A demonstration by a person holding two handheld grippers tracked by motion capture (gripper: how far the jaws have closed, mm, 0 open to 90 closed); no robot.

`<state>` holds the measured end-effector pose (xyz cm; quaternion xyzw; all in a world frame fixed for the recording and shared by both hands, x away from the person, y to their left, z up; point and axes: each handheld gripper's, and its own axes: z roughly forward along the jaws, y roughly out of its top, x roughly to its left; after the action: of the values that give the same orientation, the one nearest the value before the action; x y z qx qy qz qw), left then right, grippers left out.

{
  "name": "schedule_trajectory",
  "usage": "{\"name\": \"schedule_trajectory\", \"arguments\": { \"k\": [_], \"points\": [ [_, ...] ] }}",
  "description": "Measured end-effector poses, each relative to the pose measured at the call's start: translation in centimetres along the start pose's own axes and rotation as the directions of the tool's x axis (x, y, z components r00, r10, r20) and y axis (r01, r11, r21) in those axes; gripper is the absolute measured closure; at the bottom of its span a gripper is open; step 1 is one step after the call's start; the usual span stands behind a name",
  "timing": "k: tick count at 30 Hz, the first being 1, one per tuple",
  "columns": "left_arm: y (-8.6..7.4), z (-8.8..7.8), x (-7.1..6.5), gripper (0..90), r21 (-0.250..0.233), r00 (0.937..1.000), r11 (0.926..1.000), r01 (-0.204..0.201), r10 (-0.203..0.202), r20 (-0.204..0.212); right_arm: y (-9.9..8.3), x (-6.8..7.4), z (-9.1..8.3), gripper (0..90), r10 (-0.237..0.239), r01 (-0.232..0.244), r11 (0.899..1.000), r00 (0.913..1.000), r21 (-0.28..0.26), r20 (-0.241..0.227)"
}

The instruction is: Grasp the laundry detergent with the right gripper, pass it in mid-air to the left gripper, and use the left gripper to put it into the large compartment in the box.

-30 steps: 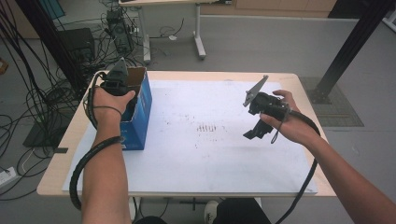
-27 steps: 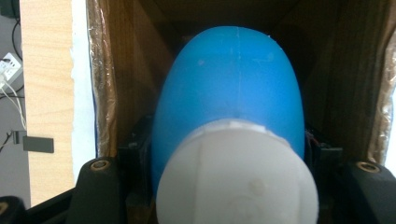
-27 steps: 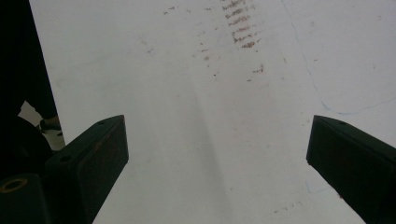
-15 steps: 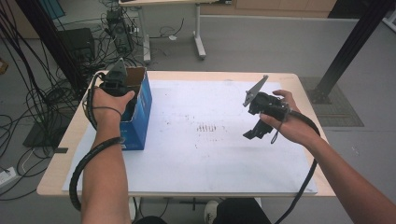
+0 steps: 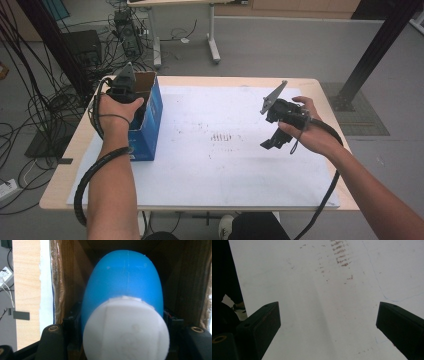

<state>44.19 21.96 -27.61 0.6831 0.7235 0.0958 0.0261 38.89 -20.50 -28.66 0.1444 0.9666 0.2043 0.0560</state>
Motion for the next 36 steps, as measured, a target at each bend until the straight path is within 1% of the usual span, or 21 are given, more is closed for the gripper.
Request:
{"name": "schedule_trajectory", "arguments": {
  "k": [16,20,36],
  "points": [
    [0.02,0.12,-0.05,36.0,0.001,1.0000,1.0000,-0.002,0.002,-0.009,-0.14,-0.10,-0.08,5.5,0.002,-0.002,1.000,1.0000,-0.001,-0.001],
    [0.03,0.07,-0.07,36.0,0.004,1.0000,1.0000,-0.002,0.002,-0.006,-0.09,-0.10,-0.19,5.5,0.002,-0.002,1.000,1.0000,-0.001,0.001],
    [-0.01,0.15,-0.05,35.9,-0.003,0.9999,1.0000,-0.005,0.005,-0.010,-0.09,-0.06,-0.20,5.5,0.000,0.000,1.000,1.0000,-0.001,0.002]
  ]
}}
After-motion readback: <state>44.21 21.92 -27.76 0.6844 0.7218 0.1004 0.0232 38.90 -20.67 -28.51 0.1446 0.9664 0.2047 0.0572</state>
